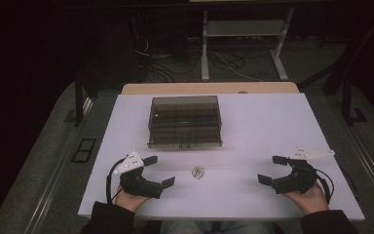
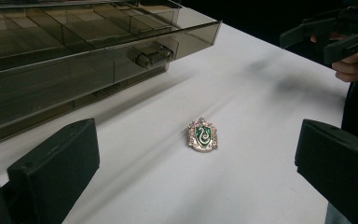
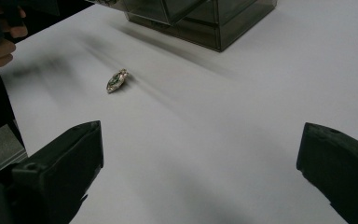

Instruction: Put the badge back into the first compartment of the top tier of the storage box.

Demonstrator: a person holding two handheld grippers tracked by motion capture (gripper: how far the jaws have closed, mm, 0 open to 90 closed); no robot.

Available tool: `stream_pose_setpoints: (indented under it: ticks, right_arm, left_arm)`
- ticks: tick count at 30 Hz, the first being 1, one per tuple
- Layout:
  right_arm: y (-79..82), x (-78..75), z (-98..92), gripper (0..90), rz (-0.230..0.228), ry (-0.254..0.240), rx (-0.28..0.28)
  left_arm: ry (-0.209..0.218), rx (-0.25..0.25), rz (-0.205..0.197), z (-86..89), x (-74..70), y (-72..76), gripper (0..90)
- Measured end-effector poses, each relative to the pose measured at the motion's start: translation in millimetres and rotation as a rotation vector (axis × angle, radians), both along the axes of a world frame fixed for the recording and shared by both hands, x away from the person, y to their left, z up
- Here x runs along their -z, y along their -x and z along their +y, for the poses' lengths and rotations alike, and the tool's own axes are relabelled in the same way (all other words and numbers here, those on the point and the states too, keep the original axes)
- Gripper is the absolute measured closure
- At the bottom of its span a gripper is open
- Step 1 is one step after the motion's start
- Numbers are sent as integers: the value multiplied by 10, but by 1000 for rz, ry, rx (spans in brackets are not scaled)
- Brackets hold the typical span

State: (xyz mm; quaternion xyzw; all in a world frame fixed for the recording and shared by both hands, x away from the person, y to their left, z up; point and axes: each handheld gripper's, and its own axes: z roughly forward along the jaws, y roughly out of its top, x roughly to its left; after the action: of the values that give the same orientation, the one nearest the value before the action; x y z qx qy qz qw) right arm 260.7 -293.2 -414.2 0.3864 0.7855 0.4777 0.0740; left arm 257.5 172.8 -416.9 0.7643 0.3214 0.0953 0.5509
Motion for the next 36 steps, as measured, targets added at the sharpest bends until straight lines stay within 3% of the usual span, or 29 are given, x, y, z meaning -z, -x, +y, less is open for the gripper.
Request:
stream_pose_setpoints:
  ticks: [20,30,36]
  right_arm:
    - [16,5,-12,3,8,5,-4]
    - [26,14,-24,3,20,16,1]
    - [37,12,-22,3,23,15,3]
  left_arm:
    - [-9,0,11,-3,6,8,0]
    - [-45,14,12,-29,-62,27,0]
    - [-84,28,-10,-68,-146,41,0]
